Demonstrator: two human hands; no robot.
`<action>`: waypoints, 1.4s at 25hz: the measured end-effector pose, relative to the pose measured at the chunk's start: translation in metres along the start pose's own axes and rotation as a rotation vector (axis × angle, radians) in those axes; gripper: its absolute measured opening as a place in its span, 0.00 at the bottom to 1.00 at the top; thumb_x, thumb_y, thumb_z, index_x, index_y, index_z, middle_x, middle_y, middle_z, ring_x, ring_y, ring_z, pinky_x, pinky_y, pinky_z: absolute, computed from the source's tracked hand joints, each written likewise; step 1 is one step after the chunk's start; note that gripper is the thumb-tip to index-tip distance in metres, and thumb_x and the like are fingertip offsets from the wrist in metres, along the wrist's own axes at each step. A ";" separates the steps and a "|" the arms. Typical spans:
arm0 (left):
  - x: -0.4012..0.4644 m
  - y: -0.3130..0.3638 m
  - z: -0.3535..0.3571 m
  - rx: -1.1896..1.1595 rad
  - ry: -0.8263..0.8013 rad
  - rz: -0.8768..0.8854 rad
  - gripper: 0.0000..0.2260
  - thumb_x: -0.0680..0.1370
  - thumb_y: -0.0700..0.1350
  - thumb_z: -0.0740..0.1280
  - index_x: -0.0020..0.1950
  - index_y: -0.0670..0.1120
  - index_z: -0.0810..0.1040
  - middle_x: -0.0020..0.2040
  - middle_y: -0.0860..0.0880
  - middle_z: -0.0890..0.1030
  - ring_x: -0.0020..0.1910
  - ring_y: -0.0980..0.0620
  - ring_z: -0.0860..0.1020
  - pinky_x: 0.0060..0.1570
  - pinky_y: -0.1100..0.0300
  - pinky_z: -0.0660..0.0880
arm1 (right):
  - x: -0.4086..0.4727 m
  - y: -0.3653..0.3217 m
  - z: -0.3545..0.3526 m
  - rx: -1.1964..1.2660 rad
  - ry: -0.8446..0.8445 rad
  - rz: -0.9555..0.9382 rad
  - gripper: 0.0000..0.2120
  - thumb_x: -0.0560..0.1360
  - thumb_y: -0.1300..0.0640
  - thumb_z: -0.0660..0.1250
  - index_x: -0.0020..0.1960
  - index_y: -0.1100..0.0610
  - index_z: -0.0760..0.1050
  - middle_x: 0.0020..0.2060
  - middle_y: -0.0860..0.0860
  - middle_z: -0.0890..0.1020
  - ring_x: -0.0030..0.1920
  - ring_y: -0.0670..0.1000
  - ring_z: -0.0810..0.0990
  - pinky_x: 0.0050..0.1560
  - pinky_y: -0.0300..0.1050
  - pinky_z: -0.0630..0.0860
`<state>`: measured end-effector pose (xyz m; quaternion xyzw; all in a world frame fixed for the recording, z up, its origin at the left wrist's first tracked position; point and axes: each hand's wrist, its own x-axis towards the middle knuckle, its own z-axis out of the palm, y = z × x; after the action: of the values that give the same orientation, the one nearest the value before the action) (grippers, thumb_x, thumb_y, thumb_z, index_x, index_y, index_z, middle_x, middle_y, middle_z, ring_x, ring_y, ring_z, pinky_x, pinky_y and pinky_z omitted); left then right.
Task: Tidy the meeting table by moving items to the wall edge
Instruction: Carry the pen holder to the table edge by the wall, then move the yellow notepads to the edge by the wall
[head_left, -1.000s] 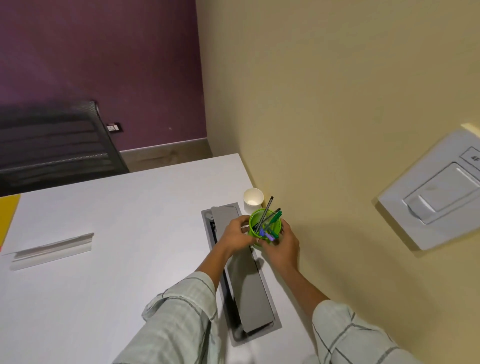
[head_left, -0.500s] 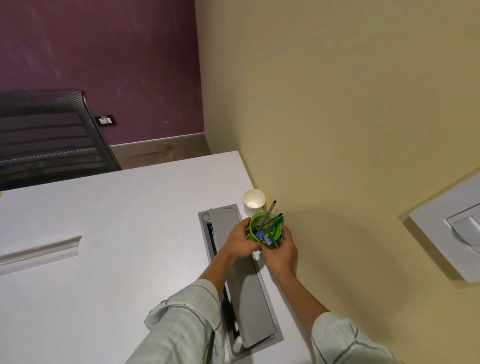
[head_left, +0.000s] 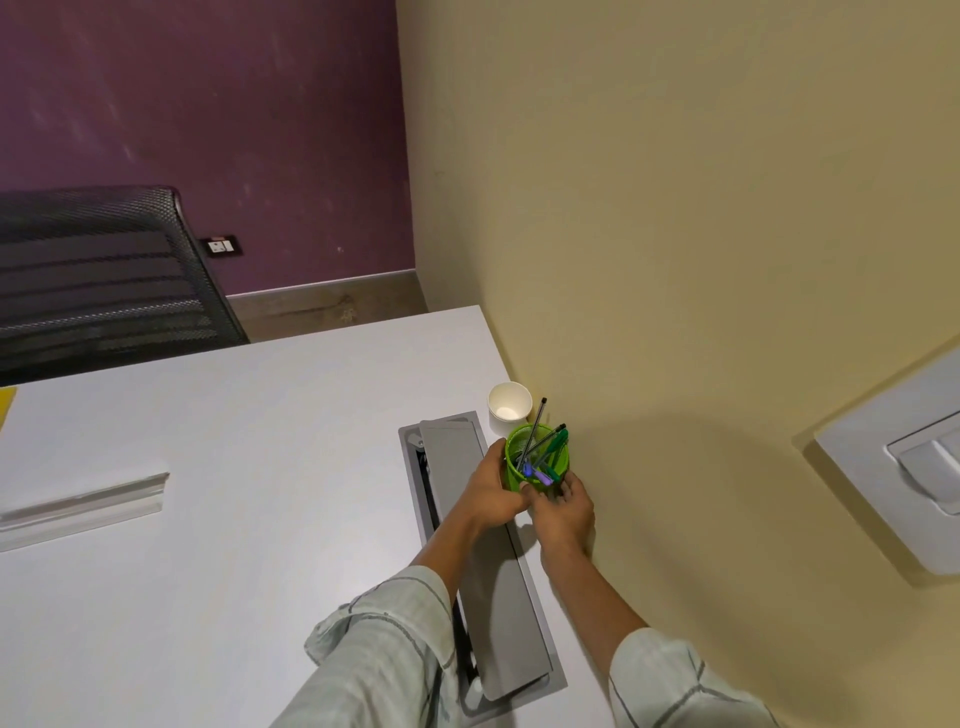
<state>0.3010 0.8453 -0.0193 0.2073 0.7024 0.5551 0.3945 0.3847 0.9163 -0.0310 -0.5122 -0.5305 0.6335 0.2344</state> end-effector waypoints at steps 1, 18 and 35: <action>0.001 -0.001 0.000 0.004 0.002 -0.002 0.34 0.67 0.32 0.74 0.68 0.50 0.67 0.59 0.52 0.77 0.60 0.52 0.77 0.58 0.57 0.77 | 0.002 0.001 0.001 0.016 -0.003 0.023 0.26 0.68 0.73 0.74 0.64 0.62 0.76 0.58 0.58 0.82 0.57 0.57 0.82 0.62 0.59 0.78; 0.003 -0.017 0.001 0.107 0.030 -0.055 0.34 0.66 0.35 0.77 0.65 0.54 0.66 0.55 0.57 0.77 0.52 0.58 0.78 0.41 0.69 0.77 | 0.013 0.015 -0.008 -0.255 -0.115 0.067 0.23 0.68 0.69 0.75 0.61 0.56 0.79 0.57 0.55 0.84 0.56 0.55 0.82 0.62 0.55 0.78; -0.128 0.006 -0.015 0.549 0.207 0.054 0.29 0.74 0.47 0.70 0.74 0.46 0.65 0.72 0.47 0.69 0.70 0.48 0.69 0.67 0.56 0.68 | -0.079 0.004 -0.050 -0.663 -0.318 -0.231 0.29 0.74 0.51 0.73 0.70 0.60 0.71 0.65 0.57 0.78 0.67 0.57 0.75 0.66 0.49 0.71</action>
<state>0.3653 0.7450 0.0293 0.2673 0.8570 0.3727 0.2350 0.4595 0.8703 0.0018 -0.3926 -0.7905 0.4684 0.0404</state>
